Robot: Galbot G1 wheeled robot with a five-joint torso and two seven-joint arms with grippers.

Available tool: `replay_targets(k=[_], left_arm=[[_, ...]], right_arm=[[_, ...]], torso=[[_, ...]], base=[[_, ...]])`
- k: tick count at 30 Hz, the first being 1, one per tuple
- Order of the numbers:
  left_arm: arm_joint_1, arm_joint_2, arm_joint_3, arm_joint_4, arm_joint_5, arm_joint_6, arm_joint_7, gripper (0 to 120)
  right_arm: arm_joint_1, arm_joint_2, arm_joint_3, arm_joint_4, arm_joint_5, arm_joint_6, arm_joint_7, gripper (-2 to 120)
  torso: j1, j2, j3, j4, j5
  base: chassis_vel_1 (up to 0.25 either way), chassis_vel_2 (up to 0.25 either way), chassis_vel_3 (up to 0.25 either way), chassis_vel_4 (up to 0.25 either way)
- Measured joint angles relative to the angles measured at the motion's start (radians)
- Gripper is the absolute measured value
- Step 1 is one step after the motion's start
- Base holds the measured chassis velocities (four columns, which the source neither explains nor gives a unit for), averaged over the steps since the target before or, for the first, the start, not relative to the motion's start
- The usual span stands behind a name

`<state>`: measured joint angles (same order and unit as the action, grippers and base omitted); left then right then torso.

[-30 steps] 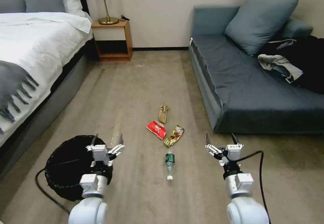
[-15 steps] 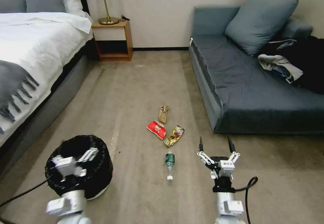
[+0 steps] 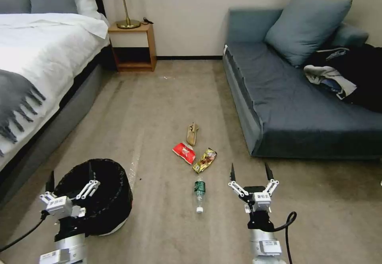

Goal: Pick up the trash bin, then pick up the garbage on the floor and place it into the trash bin.

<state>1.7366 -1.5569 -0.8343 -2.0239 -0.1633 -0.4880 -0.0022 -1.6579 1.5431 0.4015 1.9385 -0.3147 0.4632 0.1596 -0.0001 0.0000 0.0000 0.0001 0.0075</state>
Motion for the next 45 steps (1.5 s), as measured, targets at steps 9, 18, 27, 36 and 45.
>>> replay_targets(k=[9, 18, 27, 36, 45], left_arm=[[0.009, 0.064, -0.011, -0.138, 0.011, 0.461, -0.145, 100], [-0.074, 0.117, -0.079, -0.214, -0.449, 0.933, -0.478, 100], [-0.073, 0.141, -0.148, -0.158, -0.456, 1.039, -0.531, 100], [-0.129, 0.162, -0.140, -0.008, -0.459, 1.052, -0.495, 100], [-0.150, 0.156, -0.119, 0.045, -0.419, 0.986, -0.411, 81]], right_arm=[[-0.006, -0.273, -0.088, 0.166, 0.341, -0.335, 0.011, 100], [0.007, -0.396, -0.095, 0.211, 0.406, -0.399, -0.104, 100], [0.008, -0.390, -0.129, 0.185, 0.385, -0.378, -0.076, 100], [0.004, -0.393, -0.137, 0.171, 0.355, -0.359, -0.069, 100], [-0.003, -0.384, -0.147, 0.166, 0.333, -0.341, -0.065, 100]], torso=[[0.000, 0.000, 0.000, -0.0002, -0.0064], [0.000, 0.000, 0.000, -0.0002, -0.0073], [0.000, 0.000, 0.000, 0.0001, -0.0075], [0.000, 0.000, 0.000, -0.0001, -0.0077], [0.000, 0.000, 0.000, -0.0002, -0.0075]], base=[[0.000, 0.000, 0.000, 0.000], [0.000, 0.000, 0.000, 0.000], [0.000, 0.000, 0.000, 0.000], [0.000, 0.000, 0.000, 0.000], [0.000, 0.000, 0.000, 0.000]])
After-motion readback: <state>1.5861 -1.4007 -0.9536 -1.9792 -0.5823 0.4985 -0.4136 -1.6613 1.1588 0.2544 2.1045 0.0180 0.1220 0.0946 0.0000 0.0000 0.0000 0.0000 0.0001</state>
